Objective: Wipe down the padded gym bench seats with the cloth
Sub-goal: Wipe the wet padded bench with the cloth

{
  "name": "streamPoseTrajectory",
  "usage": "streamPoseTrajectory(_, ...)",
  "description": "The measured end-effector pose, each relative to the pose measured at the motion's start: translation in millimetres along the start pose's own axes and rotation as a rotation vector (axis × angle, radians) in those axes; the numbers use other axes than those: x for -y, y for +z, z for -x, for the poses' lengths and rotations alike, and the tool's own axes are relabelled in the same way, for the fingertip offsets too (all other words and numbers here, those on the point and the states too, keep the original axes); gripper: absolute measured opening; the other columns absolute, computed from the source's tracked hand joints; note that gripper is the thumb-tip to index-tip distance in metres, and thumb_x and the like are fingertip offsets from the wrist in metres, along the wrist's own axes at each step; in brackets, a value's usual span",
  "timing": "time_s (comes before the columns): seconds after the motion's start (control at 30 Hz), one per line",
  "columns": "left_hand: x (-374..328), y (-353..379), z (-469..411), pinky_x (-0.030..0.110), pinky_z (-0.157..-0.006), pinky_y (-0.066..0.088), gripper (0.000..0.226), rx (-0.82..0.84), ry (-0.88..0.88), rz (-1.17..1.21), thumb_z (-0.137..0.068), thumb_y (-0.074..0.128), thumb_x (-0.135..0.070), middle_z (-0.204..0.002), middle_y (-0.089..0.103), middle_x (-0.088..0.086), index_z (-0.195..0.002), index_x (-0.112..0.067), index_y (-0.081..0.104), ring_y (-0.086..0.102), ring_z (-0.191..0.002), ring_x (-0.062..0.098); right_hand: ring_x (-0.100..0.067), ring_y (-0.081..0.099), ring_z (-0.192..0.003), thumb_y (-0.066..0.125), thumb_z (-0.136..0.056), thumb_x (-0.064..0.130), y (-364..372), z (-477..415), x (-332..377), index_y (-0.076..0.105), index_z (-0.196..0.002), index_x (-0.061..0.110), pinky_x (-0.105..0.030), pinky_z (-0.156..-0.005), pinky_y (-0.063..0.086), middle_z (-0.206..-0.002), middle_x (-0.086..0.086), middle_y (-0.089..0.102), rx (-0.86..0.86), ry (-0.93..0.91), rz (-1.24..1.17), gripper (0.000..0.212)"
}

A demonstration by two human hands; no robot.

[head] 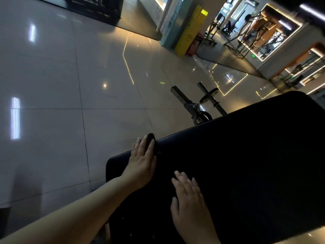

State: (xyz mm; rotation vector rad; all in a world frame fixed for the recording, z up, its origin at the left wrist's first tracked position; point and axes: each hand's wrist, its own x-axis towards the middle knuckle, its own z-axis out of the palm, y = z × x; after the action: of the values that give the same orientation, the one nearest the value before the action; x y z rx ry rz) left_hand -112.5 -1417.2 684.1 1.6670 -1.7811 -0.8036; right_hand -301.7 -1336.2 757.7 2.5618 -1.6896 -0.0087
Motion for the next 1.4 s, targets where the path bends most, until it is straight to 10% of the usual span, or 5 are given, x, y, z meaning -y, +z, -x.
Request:
streamPoseTrajectory(0.37,-40,-11,68,0.021,-0.118,0.009,0.077,0.399,0.169,0.822,-0.107,0.039,-0.024,-0.157,0.014,-0.034,-0.145,-0.06,-0.018,0.005,-0.146,-0.011,-0.018,-0.034,-0.148,0.035,-0.097,0.046,-2,-8,31,-0.032,-0.152,0.035,-0.045,-0.126,-0.006,-0.159,0.001,-0.041,0.068,0.21,-0.12,0.087)
streamPoseTrajectory(0.57,11,-11,61,0.035,-0.125,-0.002,0.093,0.133,0.031,0.364,-0.092,0.049,0.0,-0.16,-0.004,-0.03,-0.151,-0.052,0.0,-0.009,-0.149,-0.003,-0.033,0.029,-0.149,0.079,-0.072,0.025,19,-8,44,0.04,-0.152,0.011,-0.049,-0.116,0.018,-0.162,-0.019,0.028,0.071,0.036,0.072,0.09)
streamPoseTrajectory(0.83,47,-5,65,0.024,-0.12,-0.012,0.089,0.232,0.142,0.271,-0.091,0.046,0.004,-0.161,-0.012,-0.026,-0.157,-0.039,0.005,-0.018,-0.145,-0.009,-0.017,-0.02,-0.149,0.042,-0.098,0.01,-16,-39,-5,-0.006,-0.159,0.017,-0.036,-0.122,-0.008,-0.166,-0.004,-0.016,-0.088,0.238,0.005,0.078)
streamPoseTrajectory(1.1,55,-1,77,0.024,-0.121,-0.012,0.082,0.214,0.139,0.249,-0.097,0.044,-0.001,-0.16,-0.012,-0.027,-0.154,-0.042,0.002,-0.018,-0.145,-0.01,-0.027,0.048,-0.138,0.071,-0.068,0.008,24,-3,51,0.054,-0.144,0.015,-0.04,-0.117,0.036,-0.151,-0.01,0.05,0.041,-0.094,0.09,0.078)
streamPoseTrajectory(1.4,59,-1,79,0.019,-0.117,-0.016,0.082,0.198,0.175,0.144,-0.098,0.038,0.0,-0.158,-0.023,-0.024,-0.154,-0.036,-0.009,-0.026,-0.142,-0.009,-0.027,0.008,-0.153,0.048,-0.084,-0.006,10,-25,35,0.022,-0.157,0.009,-0.042,-0.122,0.013,-0.167,-0.012,0.009,-0.107,0.132,0.184,0.079)
